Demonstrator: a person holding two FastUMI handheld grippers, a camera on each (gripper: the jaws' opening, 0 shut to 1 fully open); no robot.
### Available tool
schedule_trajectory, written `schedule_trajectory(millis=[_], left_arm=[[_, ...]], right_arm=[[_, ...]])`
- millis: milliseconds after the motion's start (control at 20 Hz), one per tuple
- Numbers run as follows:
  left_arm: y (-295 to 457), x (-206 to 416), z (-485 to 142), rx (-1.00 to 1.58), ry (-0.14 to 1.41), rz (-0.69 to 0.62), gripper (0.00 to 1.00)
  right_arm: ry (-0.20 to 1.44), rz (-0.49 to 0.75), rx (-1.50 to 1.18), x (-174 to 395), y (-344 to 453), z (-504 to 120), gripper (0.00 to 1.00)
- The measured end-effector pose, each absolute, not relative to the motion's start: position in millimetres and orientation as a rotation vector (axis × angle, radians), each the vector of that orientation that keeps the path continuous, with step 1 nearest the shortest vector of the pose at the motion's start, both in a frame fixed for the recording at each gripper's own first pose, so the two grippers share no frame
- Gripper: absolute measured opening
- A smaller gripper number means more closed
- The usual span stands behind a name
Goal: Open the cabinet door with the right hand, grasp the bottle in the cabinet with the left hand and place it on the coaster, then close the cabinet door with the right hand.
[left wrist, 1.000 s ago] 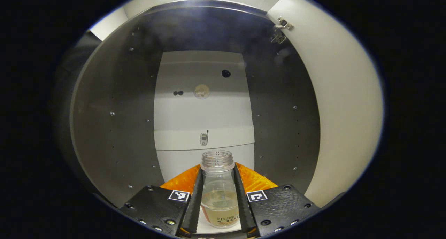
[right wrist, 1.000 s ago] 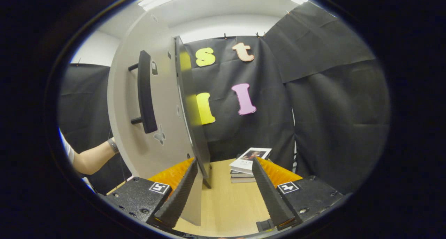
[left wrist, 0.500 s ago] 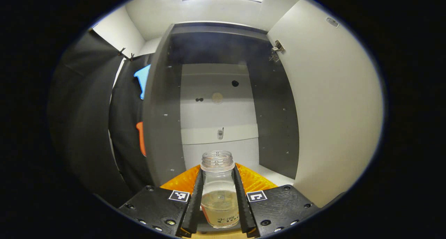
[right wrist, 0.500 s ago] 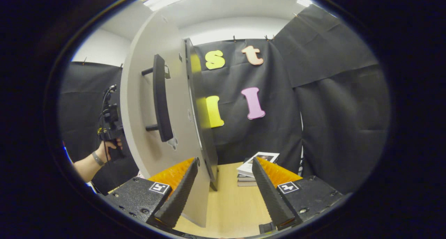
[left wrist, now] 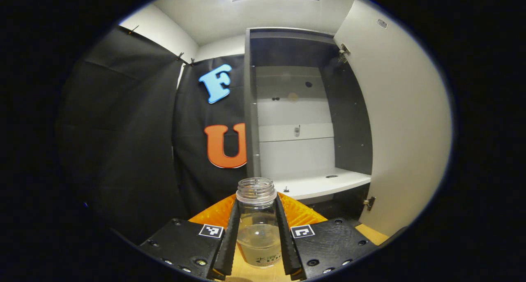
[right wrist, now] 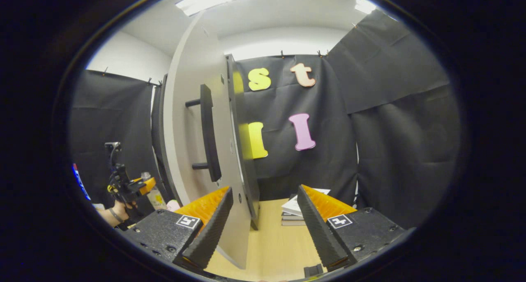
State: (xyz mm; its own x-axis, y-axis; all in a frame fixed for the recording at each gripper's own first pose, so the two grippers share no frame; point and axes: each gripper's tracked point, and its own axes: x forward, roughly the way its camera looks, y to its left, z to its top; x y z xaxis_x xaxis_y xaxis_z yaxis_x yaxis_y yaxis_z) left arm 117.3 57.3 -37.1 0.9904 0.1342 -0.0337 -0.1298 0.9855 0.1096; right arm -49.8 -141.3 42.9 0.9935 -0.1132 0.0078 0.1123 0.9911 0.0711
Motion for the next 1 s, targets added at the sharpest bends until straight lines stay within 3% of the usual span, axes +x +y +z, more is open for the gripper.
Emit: schedule_trajectory(millis=[400, 1000], left_arm=[[90, 61, -121, 0.120, 0.056, 0.280, 0.45], [127, 34, -201, 0.162, 0.094, 0.422, 0.45]], right_arm=[[-0.058, -0.160, 0.049, -71, -151, 76, 0.97], [-0.056, -0.174, 0.004, -69, -134, 101, 0.96]])
